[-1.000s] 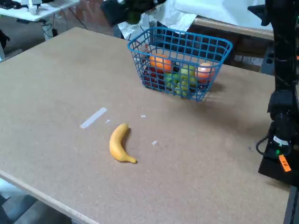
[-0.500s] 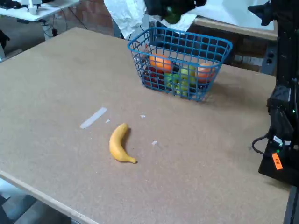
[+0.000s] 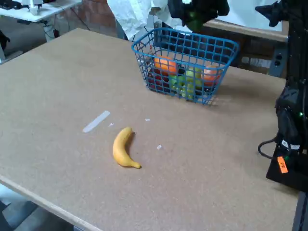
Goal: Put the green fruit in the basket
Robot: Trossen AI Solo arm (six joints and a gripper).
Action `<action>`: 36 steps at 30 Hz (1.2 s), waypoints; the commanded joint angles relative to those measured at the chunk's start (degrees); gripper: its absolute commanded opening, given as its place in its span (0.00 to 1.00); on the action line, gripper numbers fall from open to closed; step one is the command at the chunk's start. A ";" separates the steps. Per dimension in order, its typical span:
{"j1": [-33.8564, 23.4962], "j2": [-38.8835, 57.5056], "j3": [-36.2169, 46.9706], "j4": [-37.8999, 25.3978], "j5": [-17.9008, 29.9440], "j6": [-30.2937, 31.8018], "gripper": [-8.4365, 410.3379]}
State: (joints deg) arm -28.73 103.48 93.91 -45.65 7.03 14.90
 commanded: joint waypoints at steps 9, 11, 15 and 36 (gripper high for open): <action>-1.70 0.02 -14.32 17.42 -1.25 0.13 0.30; -1.68 0.02 -15.50 19.08 -1.51 0.13 0.31; -1.68 0.02 -16.76 21.09 -2.27 0.22 0.33; -1.53 -0.07 -16.33 20.87 -3.19 -1.46 0.97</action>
State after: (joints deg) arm -30.37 103.48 77.14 -24.91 4.32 13.54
